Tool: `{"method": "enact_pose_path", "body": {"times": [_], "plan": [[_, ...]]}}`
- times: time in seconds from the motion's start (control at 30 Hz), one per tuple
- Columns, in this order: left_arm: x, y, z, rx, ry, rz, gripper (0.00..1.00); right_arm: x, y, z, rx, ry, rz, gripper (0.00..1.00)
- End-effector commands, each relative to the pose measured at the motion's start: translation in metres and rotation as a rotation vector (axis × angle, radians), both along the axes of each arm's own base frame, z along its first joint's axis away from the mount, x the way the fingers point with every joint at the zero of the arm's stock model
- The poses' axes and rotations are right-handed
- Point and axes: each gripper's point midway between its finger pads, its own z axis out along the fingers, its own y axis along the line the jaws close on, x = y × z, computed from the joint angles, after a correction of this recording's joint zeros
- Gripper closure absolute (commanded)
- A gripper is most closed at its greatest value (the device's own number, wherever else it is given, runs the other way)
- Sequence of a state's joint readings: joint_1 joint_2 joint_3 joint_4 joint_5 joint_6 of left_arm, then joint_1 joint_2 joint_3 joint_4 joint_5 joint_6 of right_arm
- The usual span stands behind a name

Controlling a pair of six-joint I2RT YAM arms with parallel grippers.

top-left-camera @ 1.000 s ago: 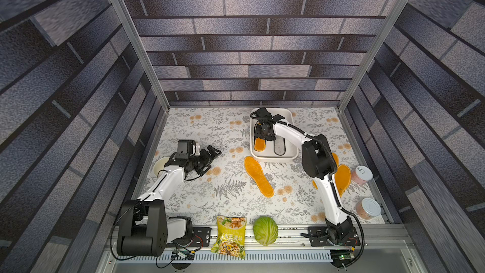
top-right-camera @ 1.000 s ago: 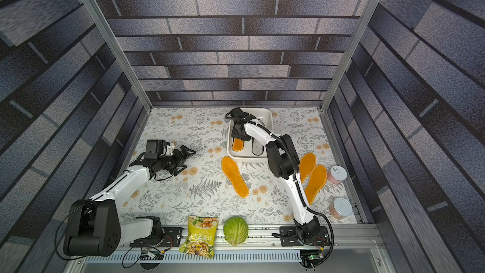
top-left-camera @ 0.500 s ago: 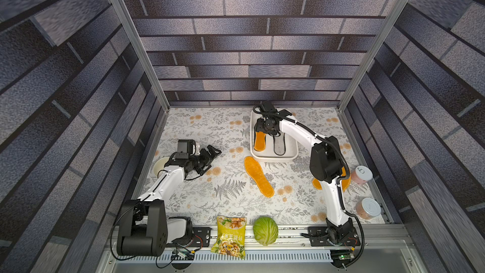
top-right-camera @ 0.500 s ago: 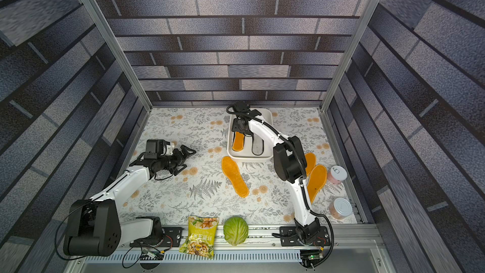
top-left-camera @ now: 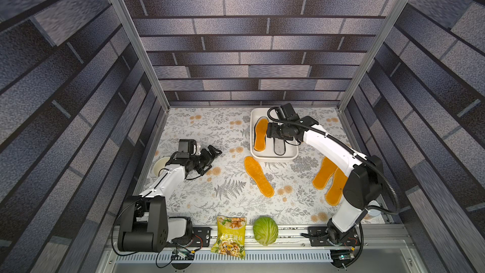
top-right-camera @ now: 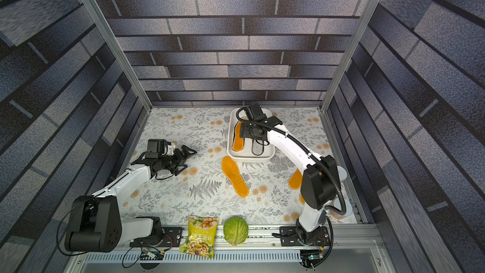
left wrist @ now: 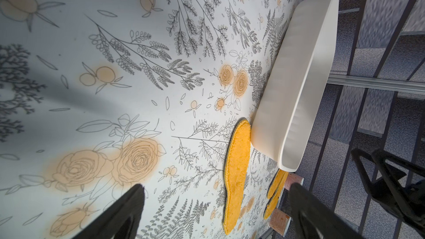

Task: Put the insoles into the storage box
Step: Place the insole in the storage box, then pick up the insole from the center of the board.

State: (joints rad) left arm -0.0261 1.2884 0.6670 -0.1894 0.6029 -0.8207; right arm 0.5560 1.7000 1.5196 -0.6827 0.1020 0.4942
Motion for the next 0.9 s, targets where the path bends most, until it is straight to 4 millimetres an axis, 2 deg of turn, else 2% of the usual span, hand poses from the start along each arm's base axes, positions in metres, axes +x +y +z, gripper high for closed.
{"method": "enact_pose_path", "body": {"times": [0.0,0.1,0.23,0.33,0.37,0.43,0.6,0.77,0.87], "plan": [[0.008,-0.005,0.011,-0.012,-0.023,-0.009,0.0,-0.026,0.001,-0.012,0.018,0.049,0.118,0.2],[0.01,-0.006,0.008,-0.018,-0.017,-0.007,0.0,-0.055,0.009,-0.021,0.072,0.094,0.238,0.0],[0.012,-0.014,0.004,-0.04,-0.002,-0.017,0.0,-0.079,0.008,-0.031,0.13,0.076,0.282,0.0],[0.017,-0.021,0.006,-0.051,-0.02,-0.028,0.0,-0.089,0.01,-0.029,0.182,0.041,0.297,0.0],[0.017,-0.022,0.006,-0.051,-0.02,-0.031,0.0,-0.095,0.008,-0.036,0.186,0.044,0.301,0.0],[0.018,-0.026,0.006,-0.051,-0.019,-0.039,0.0,-0.103,0.012,-0.035,0.205,0.023,0.324,0.0],[0.018,-0.03,0.008,-0.049,-0.017,-0.046,0.0,-0.119,0.015,-0.04,0.096,-0.053,0.359,0.0],[0.017,-0.031,0.011,-0.047,-0.021,-0.043,0.0,-0.133,0.034,-0.044,0.083,-0.076,0.418,0.0],[0.017,-0.033,0.011,-0.055,-0.018,-0.046,0.0,-0.141,0.045,-0.058,0.037,-0.064,0.452,0.0]]}}
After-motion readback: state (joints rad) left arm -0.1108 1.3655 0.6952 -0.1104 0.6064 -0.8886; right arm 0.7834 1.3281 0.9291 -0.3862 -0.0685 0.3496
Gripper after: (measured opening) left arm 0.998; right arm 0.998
